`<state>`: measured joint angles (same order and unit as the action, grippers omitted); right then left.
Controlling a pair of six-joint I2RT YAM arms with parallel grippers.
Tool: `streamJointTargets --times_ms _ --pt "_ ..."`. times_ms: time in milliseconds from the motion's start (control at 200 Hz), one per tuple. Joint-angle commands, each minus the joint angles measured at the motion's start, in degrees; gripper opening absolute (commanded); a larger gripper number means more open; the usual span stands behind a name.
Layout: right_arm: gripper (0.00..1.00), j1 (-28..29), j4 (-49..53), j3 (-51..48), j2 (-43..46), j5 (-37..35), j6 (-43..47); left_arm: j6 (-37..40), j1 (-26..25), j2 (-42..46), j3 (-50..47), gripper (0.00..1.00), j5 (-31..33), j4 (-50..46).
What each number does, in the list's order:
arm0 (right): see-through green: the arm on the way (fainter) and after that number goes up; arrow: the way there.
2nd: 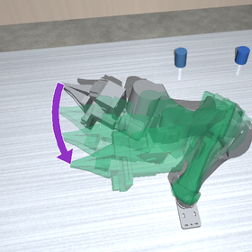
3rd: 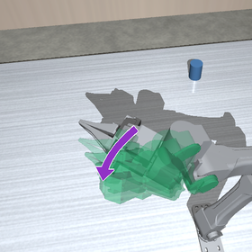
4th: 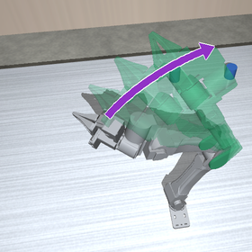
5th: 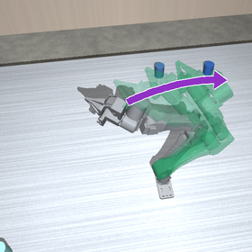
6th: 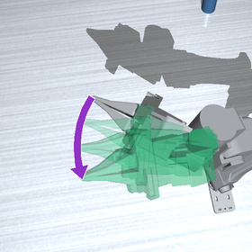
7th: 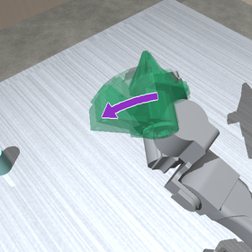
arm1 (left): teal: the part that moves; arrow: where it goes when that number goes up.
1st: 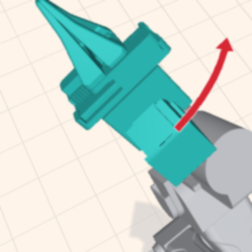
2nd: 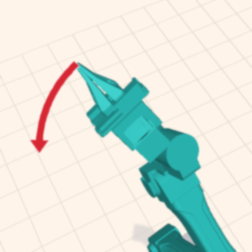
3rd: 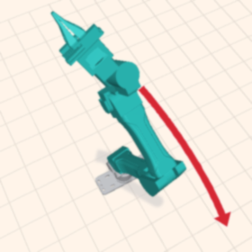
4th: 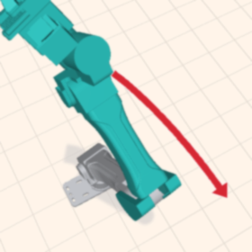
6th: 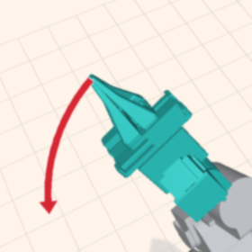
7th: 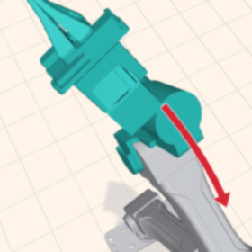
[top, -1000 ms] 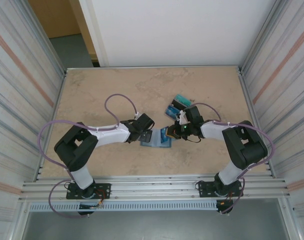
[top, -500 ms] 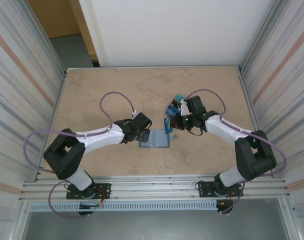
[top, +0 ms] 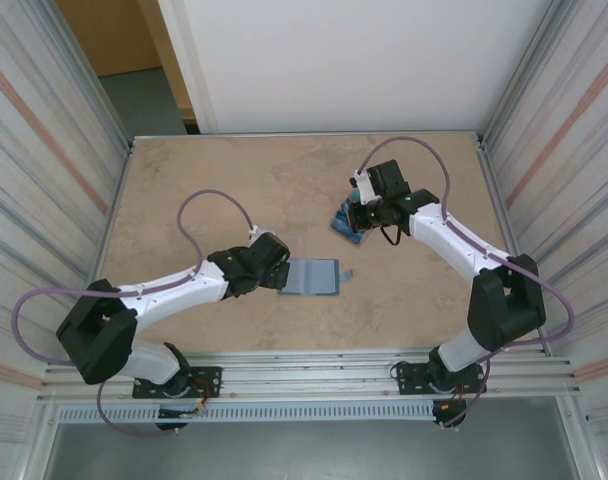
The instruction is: Take the credit cards out of the card holder
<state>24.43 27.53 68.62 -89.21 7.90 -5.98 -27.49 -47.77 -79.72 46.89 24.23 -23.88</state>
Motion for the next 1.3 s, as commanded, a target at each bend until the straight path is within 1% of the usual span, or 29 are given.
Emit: streamJointTargets --times_ms 0,231,476,656,872,1198,1298 --pt "0.03 -0.5 2.9 2.5 -2.4 -4.1 8.1 -1.9 -0.2 2.5 -1.2 0.99 2.3 -0.6" --pt "0.03 -1.3 1.7 5.7 -5.8 -4.0 14.3 -2.0 -0.1 3.7 -1.9 0.99 2.7 -0.8" --pt "0.03 -2.6 2.6 8.9 -9.8 -3.0 17.9 -2.2 -0.1 4.0 -2.4 0.99 2.9 -1.1" --pt "0.03 -3.8 2.5 8.6 -11.1 0.8 18.4 -2.2 0.1 4.4 -2.5 0.99 3.1 -1.3" --pt "0.03 -3.9 1.9 7.6 -11.6 3.1 19.1 -2.2 0.2 4.0 -2.5 0.99 2.9 -1.2" --pt "0.03 -4.1 2.5 8.1 -15.5 0.7 19.8 -2.2 0.2 3.6 -2.5 0.99 2.7 -1.0" --pt "0.03 -4.0 2.8 8.5 -16.7 1.0 20.1 -2.1 0.3 3.5 -2.5 0.99 2.8 -1.1"
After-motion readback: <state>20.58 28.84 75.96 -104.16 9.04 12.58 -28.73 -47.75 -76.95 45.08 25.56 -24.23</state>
